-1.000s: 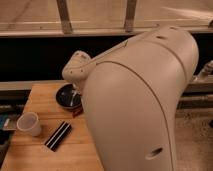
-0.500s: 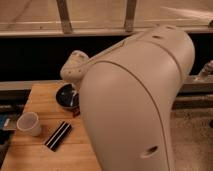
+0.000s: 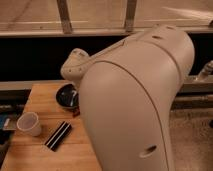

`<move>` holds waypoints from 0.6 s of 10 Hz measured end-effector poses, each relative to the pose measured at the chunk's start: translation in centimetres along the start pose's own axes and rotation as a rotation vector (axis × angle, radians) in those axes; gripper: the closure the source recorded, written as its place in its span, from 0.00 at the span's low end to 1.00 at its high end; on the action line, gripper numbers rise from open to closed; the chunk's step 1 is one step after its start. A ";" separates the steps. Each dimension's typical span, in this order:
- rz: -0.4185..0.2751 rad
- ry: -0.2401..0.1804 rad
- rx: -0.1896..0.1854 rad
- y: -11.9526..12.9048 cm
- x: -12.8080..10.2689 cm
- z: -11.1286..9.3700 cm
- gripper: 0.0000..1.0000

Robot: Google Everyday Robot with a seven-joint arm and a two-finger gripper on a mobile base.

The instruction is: Stand the bottle upright

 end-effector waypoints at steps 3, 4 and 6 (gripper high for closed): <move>0.024 0.004 -0.002 -1.3 1.9 -0.1 1.00; 0.031 0.005 -0.002 -1.7 2.5 -0.2 1.00; 0.041 0.007 -0.002 -2.3 3.3 -0.4 1.00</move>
